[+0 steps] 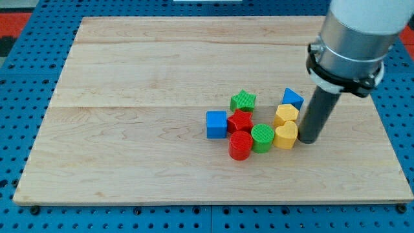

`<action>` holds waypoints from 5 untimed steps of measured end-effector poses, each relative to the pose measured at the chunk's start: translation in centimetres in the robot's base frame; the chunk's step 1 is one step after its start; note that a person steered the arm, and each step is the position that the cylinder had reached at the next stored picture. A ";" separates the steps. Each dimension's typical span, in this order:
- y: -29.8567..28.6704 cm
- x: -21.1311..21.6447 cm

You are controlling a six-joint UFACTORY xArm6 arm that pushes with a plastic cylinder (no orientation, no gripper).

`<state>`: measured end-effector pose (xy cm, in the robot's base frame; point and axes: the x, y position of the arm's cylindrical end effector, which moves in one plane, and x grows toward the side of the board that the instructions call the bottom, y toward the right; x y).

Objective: Slide the blue triangle to the left side of the yellow hexagon

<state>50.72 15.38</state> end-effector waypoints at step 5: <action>2.4 -8.0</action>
<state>42.73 17.82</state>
